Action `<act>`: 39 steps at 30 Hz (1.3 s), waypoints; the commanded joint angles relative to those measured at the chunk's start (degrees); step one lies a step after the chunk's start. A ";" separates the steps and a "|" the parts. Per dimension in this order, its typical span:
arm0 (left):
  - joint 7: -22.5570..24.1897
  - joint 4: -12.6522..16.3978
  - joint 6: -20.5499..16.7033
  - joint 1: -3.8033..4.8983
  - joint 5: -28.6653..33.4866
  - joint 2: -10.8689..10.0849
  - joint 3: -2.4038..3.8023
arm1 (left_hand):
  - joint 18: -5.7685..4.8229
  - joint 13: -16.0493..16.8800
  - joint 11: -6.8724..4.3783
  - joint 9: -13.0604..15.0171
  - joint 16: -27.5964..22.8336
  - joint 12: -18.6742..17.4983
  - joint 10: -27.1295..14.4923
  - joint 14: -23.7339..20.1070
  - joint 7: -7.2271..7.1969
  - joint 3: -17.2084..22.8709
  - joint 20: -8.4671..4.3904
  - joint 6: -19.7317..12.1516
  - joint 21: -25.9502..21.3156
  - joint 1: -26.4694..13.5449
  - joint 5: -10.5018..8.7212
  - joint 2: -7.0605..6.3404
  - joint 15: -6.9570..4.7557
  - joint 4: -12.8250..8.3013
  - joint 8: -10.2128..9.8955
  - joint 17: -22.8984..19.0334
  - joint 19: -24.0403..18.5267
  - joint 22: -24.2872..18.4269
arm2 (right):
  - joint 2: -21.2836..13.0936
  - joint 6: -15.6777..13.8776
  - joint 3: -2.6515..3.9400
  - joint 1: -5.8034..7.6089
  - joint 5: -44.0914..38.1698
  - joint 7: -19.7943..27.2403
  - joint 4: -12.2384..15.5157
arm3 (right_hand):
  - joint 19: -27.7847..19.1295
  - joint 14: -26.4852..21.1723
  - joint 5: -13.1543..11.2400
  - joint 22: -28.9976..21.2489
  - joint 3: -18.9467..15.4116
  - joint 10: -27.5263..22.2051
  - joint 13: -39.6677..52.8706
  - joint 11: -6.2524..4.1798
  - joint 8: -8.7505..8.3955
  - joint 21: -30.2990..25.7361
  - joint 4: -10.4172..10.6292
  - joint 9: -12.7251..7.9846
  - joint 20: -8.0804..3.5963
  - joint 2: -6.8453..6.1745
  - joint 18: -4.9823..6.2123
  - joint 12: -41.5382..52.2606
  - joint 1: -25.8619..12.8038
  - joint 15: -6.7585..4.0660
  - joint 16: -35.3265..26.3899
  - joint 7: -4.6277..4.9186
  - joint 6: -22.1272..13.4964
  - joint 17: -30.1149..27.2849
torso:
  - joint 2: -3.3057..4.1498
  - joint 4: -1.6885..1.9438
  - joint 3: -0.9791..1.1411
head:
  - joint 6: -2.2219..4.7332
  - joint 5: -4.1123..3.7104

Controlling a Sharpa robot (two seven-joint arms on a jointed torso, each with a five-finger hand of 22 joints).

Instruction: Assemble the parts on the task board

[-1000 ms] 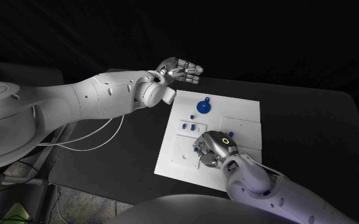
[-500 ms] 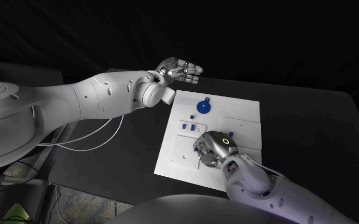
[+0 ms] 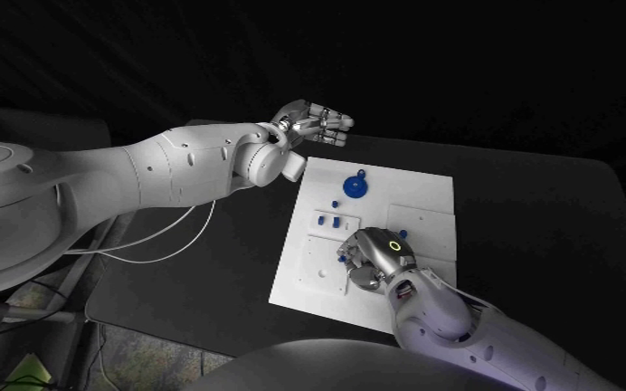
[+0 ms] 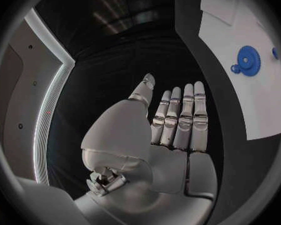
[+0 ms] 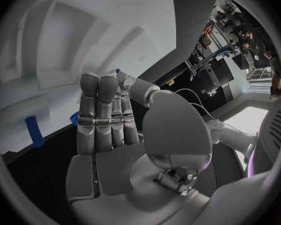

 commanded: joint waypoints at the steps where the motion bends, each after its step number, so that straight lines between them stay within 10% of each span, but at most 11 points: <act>1: 0.25 0.06 1.05 0.05 -0.25 0.00 0.03 | -0.64 0.00 0.19 0.06 0.01 0.04 -0.39 -0.51 0.01 0.01 -0.11 -0.25 -0.15 -0.35 0.02 0.27 0.04 0.38 0.23 0.01 -0.41 -0.08 | 0.12 -0.63 0.02 -0.05 -0.31 -0.35 -0.10 | 0.25 0.26 0.33 1.65 0.05 0.47 -0.01 -0.01 0.29 0.40 -0.13 0.10 -0.27 -0.27 0.47 0.11 -0.57 0.05 -0.26 -0.11 0.51 0.09 | 0.02 0.04 0.01 | -0.17 0.16; 39: -0.18 -0.06 1.33 0.05 -0.29 0.05 0.03 | -0.64 0.00 0.20 0.07 0.00 0.05 -0.45 -0.61 0.02 -0.02 -0.08 -0.23 -0.16 -0.28 -0.07 0.21 0.07 0.40 0.24 0.01 -0.49 -0.08 | 0.82 1.54 0.10 -0.04 0.10 -1.98 -1.44 | 0.18 0.23 0.34 1.61 0.09 0.41 -0.01 0.02 0.28 0.27 -0.17 0.09 -0.24 -0.20 0.51 0.10 -0.62 0.07 -0.32 -0.08 0.43 0.07 | 0.01 0.01 -0.04 | -0.75 0.33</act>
